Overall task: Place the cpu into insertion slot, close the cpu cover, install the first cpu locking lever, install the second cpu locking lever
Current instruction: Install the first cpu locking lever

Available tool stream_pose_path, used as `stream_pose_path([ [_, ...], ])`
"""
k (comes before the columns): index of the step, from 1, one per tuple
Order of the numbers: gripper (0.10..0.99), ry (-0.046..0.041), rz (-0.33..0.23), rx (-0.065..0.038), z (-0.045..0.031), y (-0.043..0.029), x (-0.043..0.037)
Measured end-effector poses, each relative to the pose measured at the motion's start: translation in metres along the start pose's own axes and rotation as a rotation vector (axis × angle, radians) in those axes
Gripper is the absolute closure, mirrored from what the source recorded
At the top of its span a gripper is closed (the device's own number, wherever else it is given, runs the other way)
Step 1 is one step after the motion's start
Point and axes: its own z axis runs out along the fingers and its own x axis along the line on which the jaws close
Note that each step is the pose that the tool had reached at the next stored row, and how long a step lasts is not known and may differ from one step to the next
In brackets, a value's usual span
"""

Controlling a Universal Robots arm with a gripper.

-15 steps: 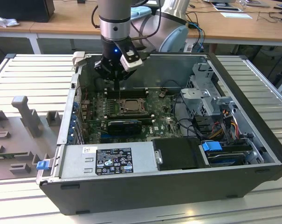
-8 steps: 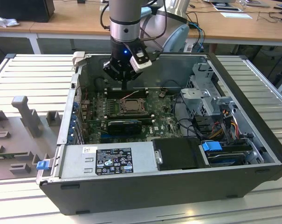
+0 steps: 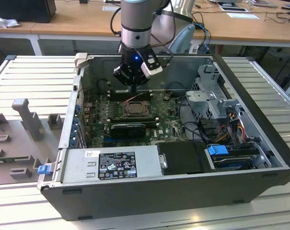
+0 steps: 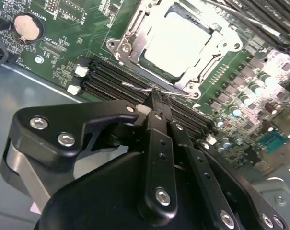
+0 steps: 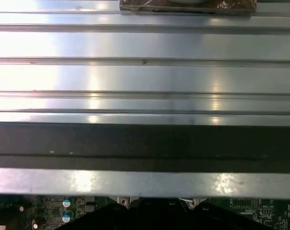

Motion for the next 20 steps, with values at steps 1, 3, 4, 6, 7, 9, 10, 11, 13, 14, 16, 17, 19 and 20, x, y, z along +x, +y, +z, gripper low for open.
stream_pose_path([
  [1, 0.980, -0.0026, 0.000, 0.000, 0.0027, 0.0031, -0.0023],
  [3, 0.980, -0.0037, 0.000, 0.000, 0.0071, 0.0055, -0.0054],
  [4, 0.980, -0.0062, 0.000, 0.000, 0.0083, 0.0053, -0.0055],
  [6, 0.980, -0.0090, 0.000, 0.000, 0.0091, 0.0028, -0.0055],
  [7, 0.980, -0.0091, 0.000, 0.000, 0.0097, 0.0007, -0.0055],
  [9, 0.980, -0.0090, 0.000, 0.000, 0.0110, 0.0006, -0.0063],
  [10, 0.980, -0.0090, 0.000, 0.000, 0.0113, 0.0006, -0.0065],
  [11, 0.980, -0.0088, 0.000, 0.001, 0.0114, 0.0005, -0.0068],
  [13, 0.980, -0.0089, 0.000, 0.001, 0.0116, 0.0005, -0.0073],
  [14, 0.980, -0.0090, 0.000, 0.000, 0.0117, 0.0005, -0.0076],
  [16, 0.980, -0.0091, 0.000, 0.000, 0.0119, 0.0006, -0.0088],
  [17, 0.980, -0.0092, 0.000, 0.000, 0.0121, 0.0006, -0.0100],
  [19, 0.980, -0.0090, 0.000, 0.000, 0.0127, 0.0008, -0.0132],
  [20, 0.980, -0.0090, -0.001, 0.000, 0.0132, 0.0011, -0.0145],
])
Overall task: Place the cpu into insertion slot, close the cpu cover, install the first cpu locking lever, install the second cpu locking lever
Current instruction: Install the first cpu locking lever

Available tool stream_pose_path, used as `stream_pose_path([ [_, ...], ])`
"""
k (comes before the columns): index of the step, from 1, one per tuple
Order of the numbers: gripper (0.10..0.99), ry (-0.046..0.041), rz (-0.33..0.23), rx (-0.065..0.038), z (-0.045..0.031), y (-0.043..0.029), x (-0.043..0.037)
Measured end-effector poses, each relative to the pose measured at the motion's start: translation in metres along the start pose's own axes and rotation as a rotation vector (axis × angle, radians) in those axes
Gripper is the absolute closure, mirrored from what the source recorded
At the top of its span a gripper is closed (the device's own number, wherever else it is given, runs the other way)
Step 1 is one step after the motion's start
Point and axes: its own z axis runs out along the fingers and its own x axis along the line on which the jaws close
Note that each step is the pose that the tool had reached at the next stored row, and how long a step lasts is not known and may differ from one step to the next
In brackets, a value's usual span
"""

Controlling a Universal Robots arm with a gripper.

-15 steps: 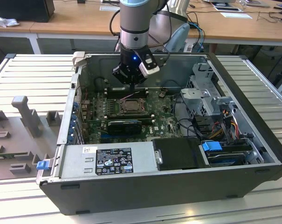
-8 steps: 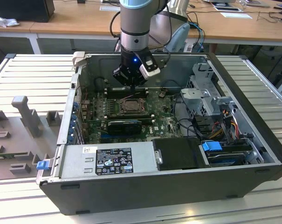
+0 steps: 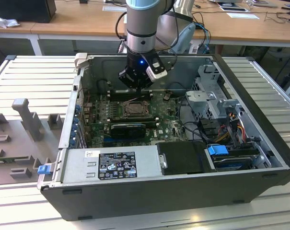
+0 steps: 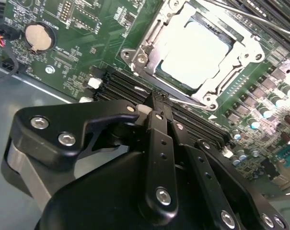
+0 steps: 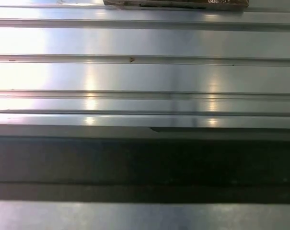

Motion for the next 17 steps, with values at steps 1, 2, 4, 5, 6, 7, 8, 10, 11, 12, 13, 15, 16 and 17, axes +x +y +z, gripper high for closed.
stream_pose_path([
  [1, 0.980, 0.0000, 0.000, 0.000, 0.0009, 0.0003, -0.0014],
  [2, 0.980, 0.0001, 0.000, 0.000, 0.0018, 0.0005, -0.0018],
  [4, 0.980, 0.0000, 0.000, 0.000, 0.0060, 0.0004, -0.0019],
  [5, 0.980, 0.0000, 0.000, 0.000, 0.0084, 0.0003, -0.0019],
  [6, 0.980, 0.0000, 0.000, 0.000, 0.0099, 0.0003, -0.0019],
  [7, 0.980, 0.0000, 0.000, 0.000, 0.0109, 0.0002, -0.0019],
  [8, 0.980, 0.0000, 0.000, 0.000, 0.0115, 0.0002, -0.0019],
  [10, 0.980, 0.0001, 0.000, 0.004, 0.0127, 0.0001, -0.0019],
  [11, 0.980, 0.0002, 0.000, 0.008, 0.0130, 0.0001, -0.0019],
  [12, 0.980, 0.0001, 0.000, 0.011, 0.0133, 0.0001, -0.0019],
  [13, 0.980, 0.0001, 0.000, 0.012, 0.0136, 0.0001, -0.0019],
  [15, 0.980, 0.0001, 0.000, 0.015, 0.0142, 0.0001, -0.0019],
  [16, 0.980, 0.0002, 0.000, 0.017, 0.0145, 0.0000, -0.0019],
  [17, 0.980, 0.0002, 0.000, 0.020, 0.0149, 0.0000, -0.0019],
])
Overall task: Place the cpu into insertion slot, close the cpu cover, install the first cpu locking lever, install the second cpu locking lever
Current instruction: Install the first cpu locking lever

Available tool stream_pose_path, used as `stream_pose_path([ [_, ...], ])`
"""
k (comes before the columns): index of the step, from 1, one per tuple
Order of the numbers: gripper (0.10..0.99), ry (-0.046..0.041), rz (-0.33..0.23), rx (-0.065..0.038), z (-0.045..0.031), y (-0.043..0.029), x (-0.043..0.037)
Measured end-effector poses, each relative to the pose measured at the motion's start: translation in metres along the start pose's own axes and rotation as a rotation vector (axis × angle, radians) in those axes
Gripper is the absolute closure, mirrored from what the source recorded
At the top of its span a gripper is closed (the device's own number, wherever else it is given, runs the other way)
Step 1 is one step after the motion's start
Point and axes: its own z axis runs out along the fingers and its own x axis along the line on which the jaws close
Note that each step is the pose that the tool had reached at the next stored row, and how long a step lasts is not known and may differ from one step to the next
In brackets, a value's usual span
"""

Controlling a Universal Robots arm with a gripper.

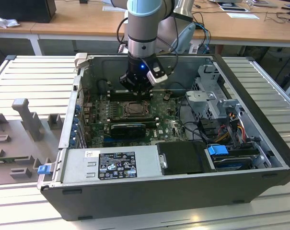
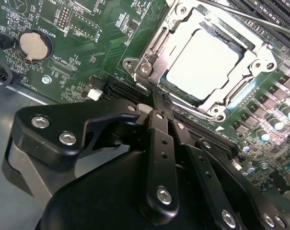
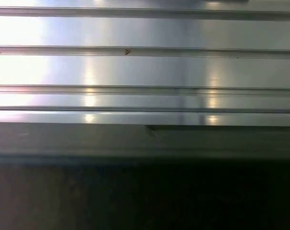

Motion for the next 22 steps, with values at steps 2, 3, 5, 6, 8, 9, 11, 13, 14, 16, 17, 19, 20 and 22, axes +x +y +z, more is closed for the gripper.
stream_pose_path([
  [2, 0.980, 0.0001, 0.000, 0.004, 0.0009, 0.0000, 0.0000],
  [3, 0.980, 0.0001, 0.000, 0.006, 0.0014, -0.0001, 0.0000],
  [5, 0.980, 0.0002, 0.000, 0.008, 0.0028, -0.0001, 0.0000],
  [6, 0.980, 0.0003, 0.000, 0.009, 0.0035, -0.0001, 0.0000],
  [8, 0.980, 0.0006, 0.000, 0.008, 0.0047, -0.0004, 0.0002],
  [9, 0.980, 0.0005, 0.000, 0.005, 0.0048, -0.0004, 0.0002],
  [11, 0.980, 0.0001, 0.000, 0.001, 0.0049, -0.0002, 0.0001],
  [13, 0.980, -0.0008, 0.000, -0.001, 0.0036, 0.0002, -0.0002],
  [14, 0.980, -0.0014, 0.000, -0.002, 0.0019, 0.0003, -0.0004],
  [16, 0.980, -0.0002, 0.000, 0.000, -0.0046, 0.0001, -0.0003],
  [17, 0.980, -0.0001, 0.000, 0.000, -0.0086, 0.0002, -0.0003],
  [19, 0.980, -0.0001, 0.000, 0.001, -0.0149, 0.0003, -0.0004],
  [20, 0.980, -0.0001, 0.000, 0.001, -0.0149, -0.0002, -0.0005],
  [22, 0.980, 0.0000, 0.000, 0.001, -0.0149, -0.0019, -0.0004],
])
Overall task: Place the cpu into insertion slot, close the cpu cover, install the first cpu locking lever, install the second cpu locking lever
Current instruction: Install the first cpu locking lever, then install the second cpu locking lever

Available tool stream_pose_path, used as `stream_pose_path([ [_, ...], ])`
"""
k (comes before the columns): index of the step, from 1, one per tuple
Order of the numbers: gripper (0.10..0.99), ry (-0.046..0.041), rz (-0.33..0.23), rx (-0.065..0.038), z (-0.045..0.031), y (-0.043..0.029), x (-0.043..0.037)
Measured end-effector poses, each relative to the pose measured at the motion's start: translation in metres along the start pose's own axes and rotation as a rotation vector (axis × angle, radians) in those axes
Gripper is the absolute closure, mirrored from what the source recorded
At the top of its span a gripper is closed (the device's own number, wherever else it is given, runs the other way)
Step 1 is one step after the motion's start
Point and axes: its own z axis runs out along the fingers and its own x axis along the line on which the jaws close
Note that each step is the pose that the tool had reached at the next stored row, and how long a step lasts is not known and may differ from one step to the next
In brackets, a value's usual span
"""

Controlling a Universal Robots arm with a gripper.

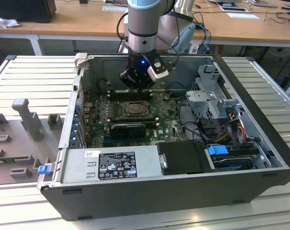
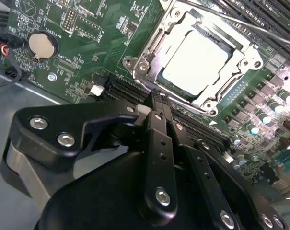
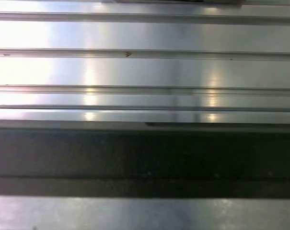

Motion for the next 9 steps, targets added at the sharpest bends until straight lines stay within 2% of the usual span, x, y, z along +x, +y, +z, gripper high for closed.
stream_pose_path([
  [9, 0.980, 0.0001, 0.000, 0.000, -0.0001, -0.0040, 0.0000],
])
